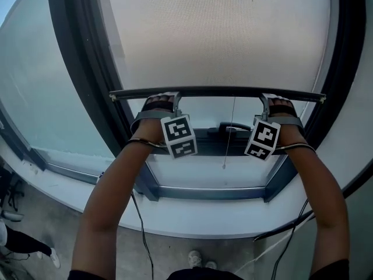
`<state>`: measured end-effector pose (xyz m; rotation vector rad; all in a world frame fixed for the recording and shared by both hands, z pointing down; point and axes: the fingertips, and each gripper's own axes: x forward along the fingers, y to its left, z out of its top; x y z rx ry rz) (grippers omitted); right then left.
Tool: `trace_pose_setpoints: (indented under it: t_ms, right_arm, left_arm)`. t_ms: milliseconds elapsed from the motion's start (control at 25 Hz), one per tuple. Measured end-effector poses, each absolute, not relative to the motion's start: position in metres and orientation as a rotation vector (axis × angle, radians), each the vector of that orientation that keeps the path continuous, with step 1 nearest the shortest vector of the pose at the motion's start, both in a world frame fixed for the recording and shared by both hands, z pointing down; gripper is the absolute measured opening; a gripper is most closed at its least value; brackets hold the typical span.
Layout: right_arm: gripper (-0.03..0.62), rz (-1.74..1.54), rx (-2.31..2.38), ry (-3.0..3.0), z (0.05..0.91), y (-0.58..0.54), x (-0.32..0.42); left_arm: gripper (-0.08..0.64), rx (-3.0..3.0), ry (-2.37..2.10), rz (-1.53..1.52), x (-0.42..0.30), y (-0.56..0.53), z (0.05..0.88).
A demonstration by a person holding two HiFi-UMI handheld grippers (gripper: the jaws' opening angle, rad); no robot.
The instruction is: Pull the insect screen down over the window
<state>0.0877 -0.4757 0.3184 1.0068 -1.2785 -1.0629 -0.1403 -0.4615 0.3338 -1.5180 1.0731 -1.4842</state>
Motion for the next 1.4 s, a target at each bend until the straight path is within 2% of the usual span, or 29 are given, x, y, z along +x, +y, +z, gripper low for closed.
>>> trace_pose_setpoints:
  t_ms: [520, 1400]
  right_arm:
    - [0.299, -0.917, 0.846, -1.301, 0.383, -0.467, 0.088]
    - [0.299, -0.899, 0.753, -1.262, 0.468, -0.464, 0.097]
  left_arm:
    - [0.376, -1.607, 0.970, -1.663, -0.142, -0.453, 0.401]
    - [0.376, -1.649, 0.917, -1.688, -0.137, -0.449, 0.484]
